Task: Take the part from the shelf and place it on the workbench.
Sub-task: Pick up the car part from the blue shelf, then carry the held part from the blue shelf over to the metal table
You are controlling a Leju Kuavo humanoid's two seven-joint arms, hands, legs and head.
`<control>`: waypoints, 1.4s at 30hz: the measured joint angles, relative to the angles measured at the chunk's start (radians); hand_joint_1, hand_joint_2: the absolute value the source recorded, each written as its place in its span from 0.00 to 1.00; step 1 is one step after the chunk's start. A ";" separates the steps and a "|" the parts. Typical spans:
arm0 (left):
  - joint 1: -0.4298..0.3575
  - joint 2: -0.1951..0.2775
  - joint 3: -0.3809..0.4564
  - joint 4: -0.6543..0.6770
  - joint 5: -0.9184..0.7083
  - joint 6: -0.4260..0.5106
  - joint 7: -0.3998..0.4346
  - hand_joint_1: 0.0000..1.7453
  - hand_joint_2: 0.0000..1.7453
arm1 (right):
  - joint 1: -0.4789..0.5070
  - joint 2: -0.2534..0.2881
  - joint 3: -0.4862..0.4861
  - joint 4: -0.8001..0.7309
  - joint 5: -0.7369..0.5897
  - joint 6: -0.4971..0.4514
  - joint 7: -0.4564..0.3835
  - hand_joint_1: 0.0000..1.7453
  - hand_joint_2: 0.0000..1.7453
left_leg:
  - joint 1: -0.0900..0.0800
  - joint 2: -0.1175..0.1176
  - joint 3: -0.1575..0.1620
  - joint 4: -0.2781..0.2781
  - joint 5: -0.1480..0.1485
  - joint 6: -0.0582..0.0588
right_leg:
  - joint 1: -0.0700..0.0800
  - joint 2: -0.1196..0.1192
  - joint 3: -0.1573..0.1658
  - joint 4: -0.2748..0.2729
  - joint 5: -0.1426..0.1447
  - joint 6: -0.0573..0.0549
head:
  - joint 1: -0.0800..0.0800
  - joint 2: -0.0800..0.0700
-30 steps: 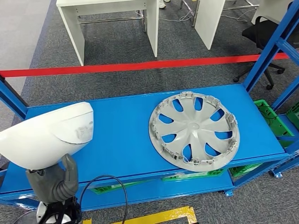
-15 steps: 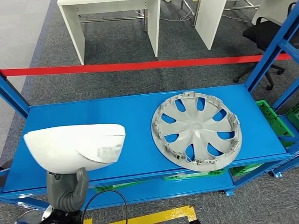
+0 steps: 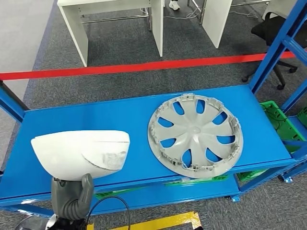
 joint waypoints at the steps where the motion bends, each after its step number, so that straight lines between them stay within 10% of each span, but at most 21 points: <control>1: 0.000 0.000 0.000 0.000 0.000 0.001 0.000 1.00 1.00 | -0.001 0.000 0.001 0.000 0.000 0.000 0.000 0.00 0.00 | 0.001 0.000 -0.019 0.044 -0.026 -0.005 | -0.001 -0.001 0.001 -0.001 0.000 -0.005 | -0.002 0.000; 5: 0.002 0.001 0.000 0.000 0.000 0.001 -0.001 1.00 1.00 | 0.000 0.000 0.001 0.000 -0.002 0.000 0.000 0.00 0.00 | 0.002 0.000 -0.126 0.262 -0.105 -0.007 | 0.004 -0.003 0.004 0.000 -0.003 -0.013 | -0.003 0.000; 10: 0.002 0.001 0.000 0.000 0.000 0.002 -0.001 1.00 1.00 | -0.002 0.001 0.001 0.000 -0.003 0.000 0.000 0.00 0.00 | -0.008 -0.001 -0.034 0.020 0.045 0.022 | 0.011 0.002 0.013 0.000 -0.009 -0.011 | -0.003 0.000; 15: 0.002 -0.001 0.001 0.000 0.000 0.002 -0.003 1.00 1.00 | -0.004 0.001 0.001 0.000 -0.010 -0.009 -0.001 0.00 0.00 | -0.006 -0.003 -0.020 -0.030 0.051 0.033 | 0.012 -0.002 -0.001 0.012 -0.020 0.013 | -0.001 0.000; 20: 0.003 -0.003 0.000 0.000 0.002 0.002 -0.004 1.00 1.00 | -0.004 0.001 0.000 0.000 -0.016 -0.036 0.010 0.00 0.00 | -0.003 0.001 -0.020 -0.035 0.056 0.043 | 0.012 -0.002 -0.129 0.273 -0.132 0.028 | 0.005 0.000; 25: 0.003 -0.006 0.001 0.000 0.019 -0.005 0.000 1.00 1.00 | -0.009 0.001 -0.002 0.000 -0.016 -0.042 0.022 0.00 0.00 | -0.008 -0.001 -0.022 -0.022 0.050 0.032 | 0.011 -0.003 -0.022 0.042 -0.004 0.023 | 0.005 0.000; 29: 0.002 -0.007 0.001 0.000 0.024 -0.008 0.001 1.00 1.00 | -0.009 0.001 -0.004 0.000 -0.015 -0.045 0.027 0.00 0.00 | -0.010 -0.002 -0.030 -0.013 0.050 0.014 | 0.012 -0.001 -0.005 0.004 0.006 0.001 | 0.003 0.000; 36: 0.003 -0.006 0.001 0.000 0.040 -0.013 0.001 1.00 1.00 | -0.013 0.002 -0.005 0.000 -0.010 -0.046 0.026 0.00 0.00 | -0.001 -0.003 -0.104 0.249 -0.116 -0.013 | 0.008 -0.008 -0.033 -0.001 0.034 -0.022 | -0.006 0.000; 40: 0.001 -0.006 0.001 0.000 0.041 -0.014 0.001 1.00 1.00 | -0.014 0.004 -0.005 0.000 -0.009 -0.046 0.026 0.00 0.00 | -0.005 -0.004 0.040 0.009 -0.022 0.004 | 0.010 -0.005 -0.051 -0.001 0.055 -0.013 | -0.005 0.000; 42: 0.000 -0.007 0.001 0.000 0.041 -0.015 0.001 1.00 1.00 | -0.014 0.005 -0.005 0.000 -0.009 -0.046 0.026 0.00 0.00 | -0.011 -0.004 0.062 -0.044 -0.011 0.014 | 0.009 -0.006 -0.055 -0.002 0.067 0.000 | -0.005 0.000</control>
